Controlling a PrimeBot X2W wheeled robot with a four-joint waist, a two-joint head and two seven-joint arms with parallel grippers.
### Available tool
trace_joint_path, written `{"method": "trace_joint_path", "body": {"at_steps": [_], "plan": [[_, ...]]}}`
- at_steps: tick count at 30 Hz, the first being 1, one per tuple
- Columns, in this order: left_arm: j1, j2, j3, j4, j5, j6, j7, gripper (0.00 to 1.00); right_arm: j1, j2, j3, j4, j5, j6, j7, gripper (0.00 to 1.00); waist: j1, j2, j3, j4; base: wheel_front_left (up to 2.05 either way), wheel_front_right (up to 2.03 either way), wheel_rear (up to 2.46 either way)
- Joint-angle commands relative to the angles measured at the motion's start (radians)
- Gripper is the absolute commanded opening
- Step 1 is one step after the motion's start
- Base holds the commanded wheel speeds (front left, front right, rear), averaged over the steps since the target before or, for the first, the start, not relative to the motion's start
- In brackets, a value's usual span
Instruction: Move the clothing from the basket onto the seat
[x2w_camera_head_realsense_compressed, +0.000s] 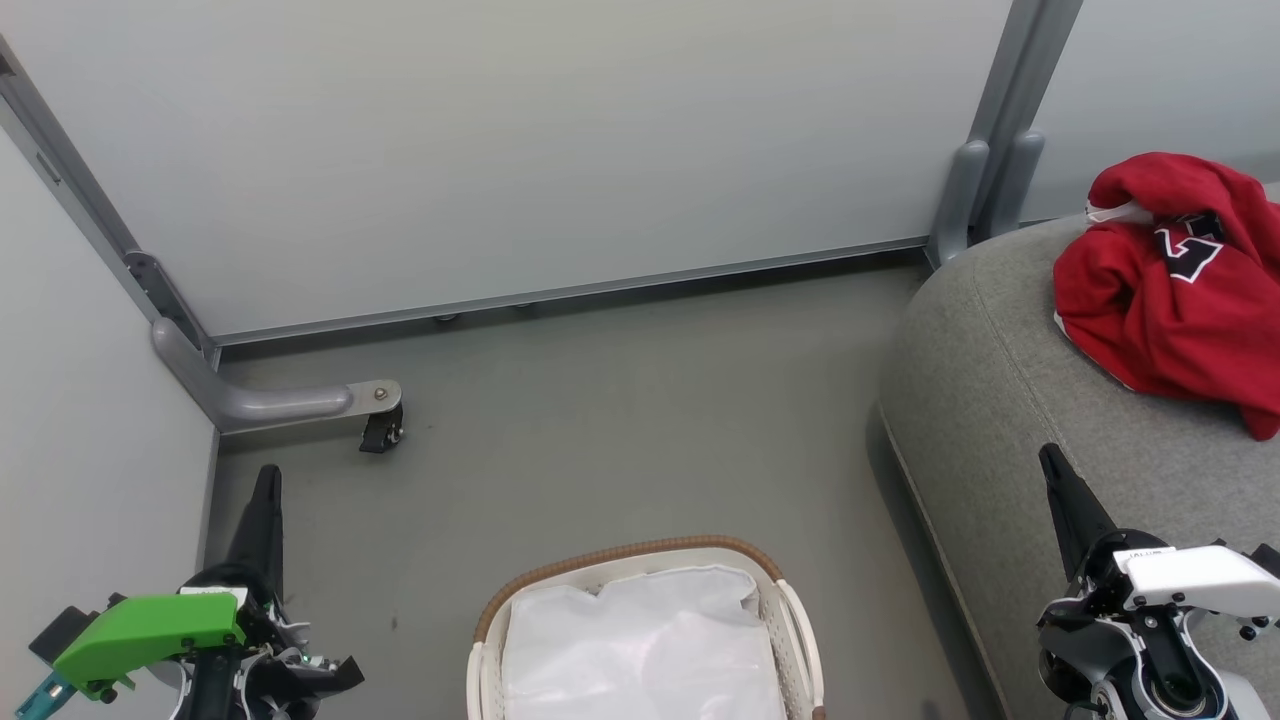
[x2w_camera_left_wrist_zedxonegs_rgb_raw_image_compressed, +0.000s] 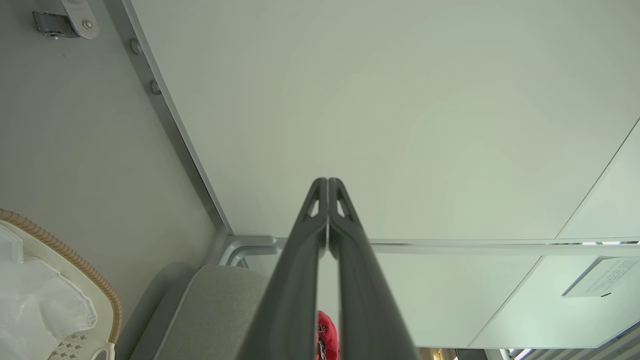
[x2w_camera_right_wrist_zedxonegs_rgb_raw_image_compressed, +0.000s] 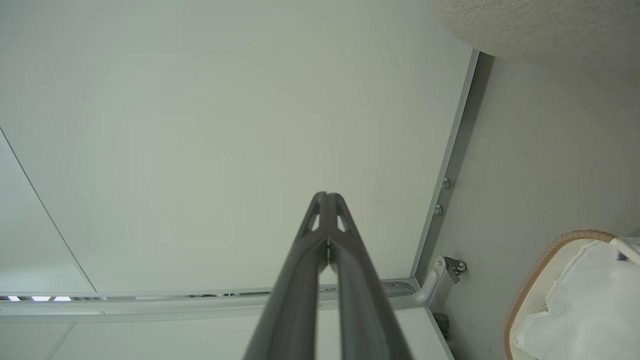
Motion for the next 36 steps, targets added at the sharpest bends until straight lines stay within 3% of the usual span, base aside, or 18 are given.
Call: {"method": "trace_joint_path", "body": {"at_steps": [1,36], "plan": [[-0.011,0.001,0.004,-0.001,0.004,-0.007,0.001,0.00,0.004,-0.006,-0.002,-0.004,0.003,-0.001,0.003,0.00,0.0000,0.0000,0.000,0.000,0.00,0.00,0.00],[-0.012,0.000,0.006,-0.001,0.006,-0.007,0.003,0.00,0.004,-0.006,-0.002,-0.004,0.003,-0.001,0.003,0.00,0.0000,0.0000,0.000,0.000,0.00,0.00,0.00]]}}
